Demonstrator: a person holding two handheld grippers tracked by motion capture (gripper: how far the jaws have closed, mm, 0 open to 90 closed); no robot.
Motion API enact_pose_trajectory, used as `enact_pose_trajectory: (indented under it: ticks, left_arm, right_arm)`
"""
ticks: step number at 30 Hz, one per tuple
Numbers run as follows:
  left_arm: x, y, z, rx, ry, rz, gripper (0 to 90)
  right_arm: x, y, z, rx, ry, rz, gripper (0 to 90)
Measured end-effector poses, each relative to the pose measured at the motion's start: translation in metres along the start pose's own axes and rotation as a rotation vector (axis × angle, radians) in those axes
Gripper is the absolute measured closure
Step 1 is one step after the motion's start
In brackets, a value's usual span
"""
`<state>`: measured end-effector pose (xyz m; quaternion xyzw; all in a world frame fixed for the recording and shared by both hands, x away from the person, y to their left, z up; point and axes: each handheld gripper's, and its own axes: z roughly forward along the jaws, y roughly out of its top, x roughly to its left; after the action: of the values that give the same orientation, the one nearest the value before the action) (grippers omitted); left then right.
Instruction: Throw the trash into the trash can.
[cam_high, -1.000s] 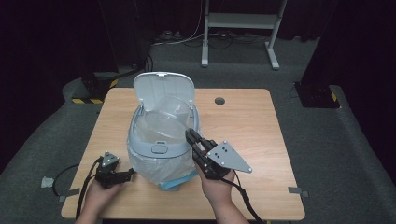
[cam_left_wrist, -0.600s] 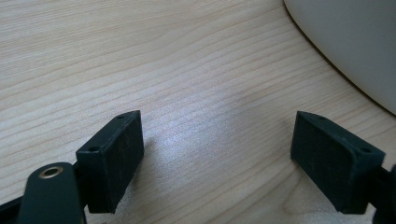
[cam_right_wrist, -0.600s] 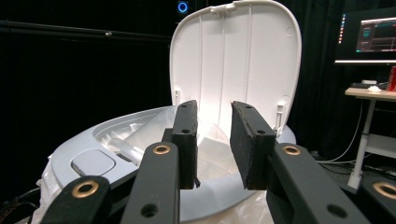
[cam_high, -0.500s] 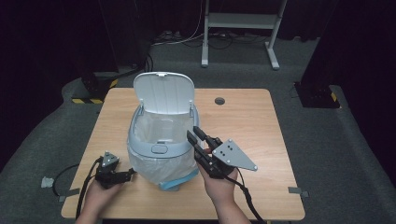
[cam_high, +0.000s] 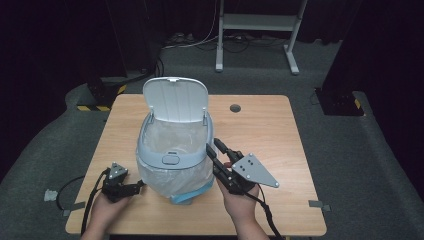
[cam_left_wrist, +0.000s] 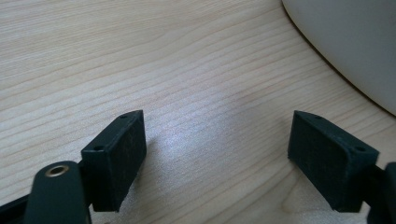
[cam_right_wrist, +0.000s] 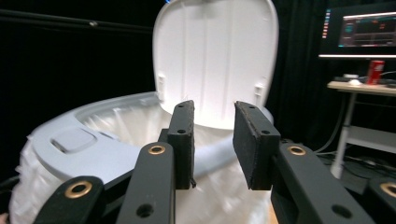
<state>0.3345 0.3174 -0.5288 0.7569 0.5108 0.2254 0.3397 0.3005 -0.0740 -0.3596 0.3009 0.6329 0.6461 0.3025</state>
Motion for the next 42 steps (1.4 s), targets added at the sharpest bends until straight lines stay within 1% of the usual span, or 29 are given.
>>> enact_pose_trajectory:
  ticks: [6,13,20,22,24,31,35,38,41,42]
  left_arm:
    - [0.000,0.000,0.000,-0.003,0.004,0.000,22.0]
    - [0.000,0.000,0.000,-0.004,0.004,-0.001,22.6]
    - [0.000,0.000,0.000,-0.006,0.005,-0.003,23.8]
    - [0.000,0.000,0.000,-0.007,0.005,-0.003,23.8]
    - [0.000,0.000,0.000,-0.007,0.005,-0.003,24.0]
    - [0.000,0.000,0.000,-0.007,0.004,-0.003,24.0]
    - [-0.001,-0.001,-0.001,-0.009,0.001,-0.001,25.8]
    - [0.000,-0.001,-0.001,-0.013,0.001,-0.003,28.4]
    - [0.000,-0.001,-0.002,-0.017,-0.004,-0.002,31.3]
    - [0.000,-0.001,-0.002,-0.013,-0.002,0.004,32.4]
  right_arm:
    - [-0.009,-0.010,-0.011,0.028,-0.044,-0.012,67.9]
    - [-0.018,-0.027,-0.019,0.068,-0.081,-0.019,66.5]
    - [-0.027,-0.052,-0.022,0.125,-0.109,0.008,65.7]
    - [-0.030,-0.060,-0.022,0.144,-0.115,0.013,65.5]
    - [-0.032,-0.069,-0.022,0.175,-0.123,0.011,65.2]
    - [-0.041,-0.090,-0.021,0.244,-0.152,0.014,64.4]
    - [-0.047,-0.104,-0.019,0.288,-0.175,0.020,63.6]
    - [-0.051,-0.114,-0.017,0.322,-0.188,0.038,63.1]
    - [-0.054,-0.123,-0.013,0.354,-0.197,0.038,62.4]
    - [-0.055,-0.126,-0.012,0.366,-0.200,0.035,62.2]
